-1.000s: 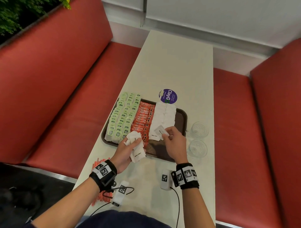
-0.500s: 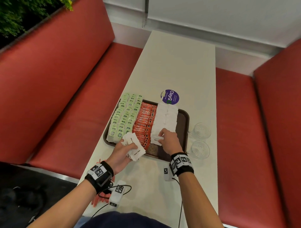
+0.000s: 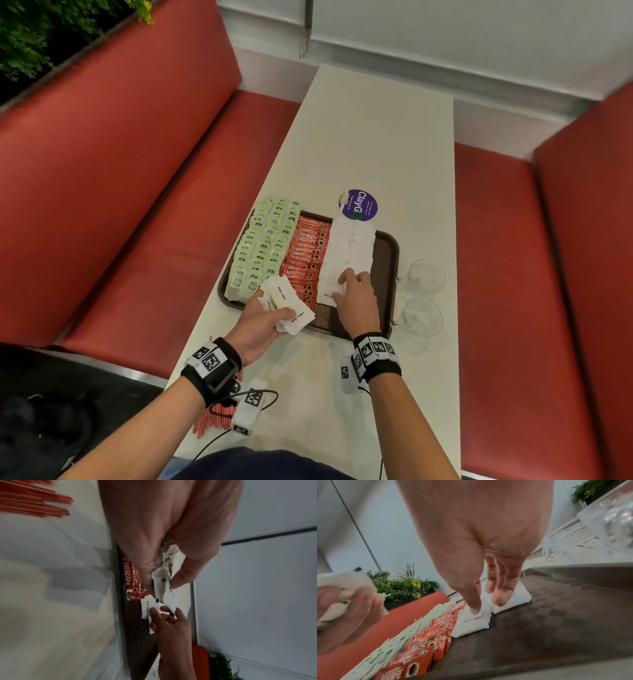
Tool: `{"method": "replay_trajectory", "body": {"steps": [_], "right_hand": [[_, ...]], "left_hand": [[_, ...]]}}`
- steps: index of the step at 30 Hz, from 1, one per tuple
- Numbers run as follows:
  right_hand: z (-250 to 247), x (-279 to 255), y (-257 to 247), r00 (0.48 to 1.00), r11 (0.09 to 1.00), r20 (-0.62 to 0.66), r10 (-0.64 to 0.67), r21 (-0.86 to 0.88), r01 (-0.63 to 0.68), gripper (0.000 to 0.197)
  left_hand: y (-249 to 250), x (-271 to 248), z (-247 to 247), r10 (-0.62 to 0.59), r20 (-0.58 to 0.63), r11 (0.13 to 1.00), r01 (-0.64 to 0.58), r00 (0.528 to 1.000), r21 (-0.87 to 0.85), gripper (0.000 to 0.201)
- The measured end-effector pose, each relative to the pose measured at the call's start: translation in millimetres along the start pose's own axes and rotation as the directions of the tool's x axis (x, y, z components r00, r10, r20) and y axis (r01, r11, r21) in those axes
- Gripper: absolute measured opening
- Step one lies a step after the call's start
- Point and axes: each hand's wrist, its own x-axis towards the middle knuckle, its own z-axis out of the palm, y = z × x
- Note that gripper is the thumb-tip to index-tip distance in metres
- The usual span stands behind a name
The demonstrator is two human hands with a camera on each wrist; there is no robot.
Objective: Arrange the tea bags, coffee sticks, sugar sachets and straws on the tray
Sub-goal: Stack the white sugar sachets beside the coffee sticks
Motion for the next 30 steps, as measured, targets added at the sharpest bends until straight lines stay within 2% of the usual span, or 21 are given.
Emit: {"method": "replay_trajectory", "body": {"steps": [4,10,12,14,15,16,18,20,24,27,30], "right_hand": [[10,-8,-3,0.998,0.998,-0.002,-0.062,-0.02,0.062,0.017],[22,-10,-7,0.997,0.997,0.035,-0.069,-0.031,0.07,0.022],[16,-11,-11,0.998,0.997,-0.001,-0.057,0.055,0.057,0.018],[5,-16,-16,0.998,0.976,-0.067,-0.014,0.218,0.029,0.009],[-2,-21,-20,0.996,0.948,-0.082,0.028,0.32,0.0,0.012],[-10,-28,-24,0.995,0.903,-0.063,0.074,0.428,-0.04,0.019],[-26,-44,-32,0.99,0.774,0.064,0.129,0.617,-0.141,0.031],[-33,-57,-34,0.981,0.707,0.167,0.096,0.683,-0.185,0.028],[-34,-66,-22,0.976,0.736,0.213,0.042,0.654,-0.175,0.01],[-40,-67,-12,0.959,0.751,0.281,0.05,0.622,-0.221,0.012],[-48,-67,-2,0.945,0.761,0.321,0.055,0.6,-0.248,0.013]], "left_hand": [[1,1,2,0.014,-0.007,1.0,-0.014,1.0,-0.021,0.062],[4,-1,8,0.042,0.009,0.998,-0.041,0.999,-0.041,0.057],[5,-1,9,0.048,0.005,0.998,-0.048,0.999,-0.05,0.057],[6,0,8,0.055,0.004,0.997,-0.055,0.998,-0.055,0.059],[5,1,8,0.061,0.005,0.997,-0.061,0.998,-0.056,0.059],[6,1,9,0.068,0.005,0.996,-0.068,0.998,-0.057,0.059],[6,1,11,0.085,0.009,0.995,-0.085,0.996,-0.058,0.06],[6,1,14,0.101,0.028,0.994,-0.099,0.995,-0.043,0.062],[4,-4,20,0.088,0.094,0.995,-0.092,0.992,0.038,0.065],[2,-6,23,0.06,0.118,0.997,-0.066,0.991,0.047,0.059],[2,-4,22,0.05,0.072,0.999,-0.05,0.996,0.003,0.046]]}}
